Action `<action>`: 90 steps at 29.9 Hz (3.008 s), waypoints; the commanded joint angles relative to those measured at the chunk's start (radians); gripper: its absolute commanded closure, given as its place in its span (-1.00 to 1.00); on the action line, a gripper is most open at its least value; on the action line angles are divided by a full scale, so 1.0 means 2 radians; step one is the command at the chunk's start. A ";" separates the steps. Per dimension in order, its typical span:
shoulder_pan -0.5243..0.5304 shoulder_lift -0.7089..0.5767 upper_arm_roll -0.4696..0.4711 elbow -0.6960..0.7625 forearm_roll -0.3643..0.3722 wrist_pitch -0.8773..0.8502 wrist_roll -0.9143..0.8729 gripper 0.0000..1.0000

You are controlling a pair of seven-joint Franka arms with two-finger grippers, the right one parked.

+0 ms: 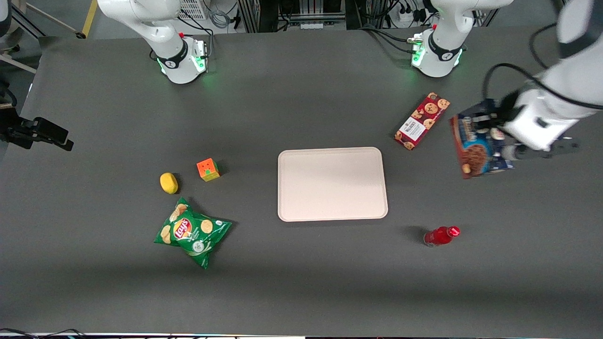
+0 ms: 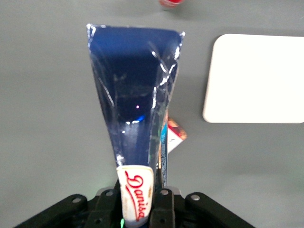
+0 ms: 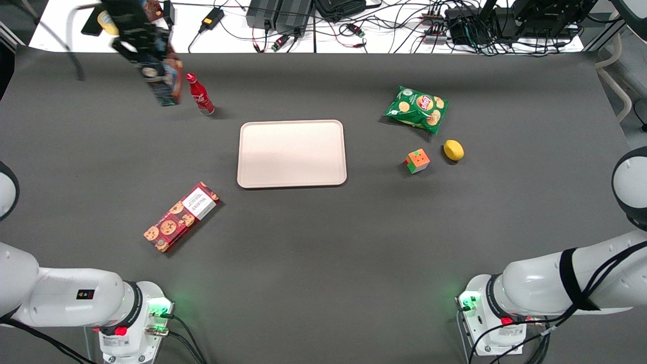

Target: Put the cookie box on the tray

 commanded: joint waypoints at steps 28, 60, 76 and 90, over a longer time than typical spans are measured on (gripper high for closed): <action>-0.090 0.116 -0.096 -0.161 0.142 0.353 -0.239 1.00; -0.054 0.184 -0.093 -0.236 0.217 0.462 -0.185 1.00; -0.047 0.189 -0.093 -0.235 0.208 0.462 -0.177 -1.00; -0.043 0.189 -0.093 -0.234 0.198 0.462 -0.176 -1.00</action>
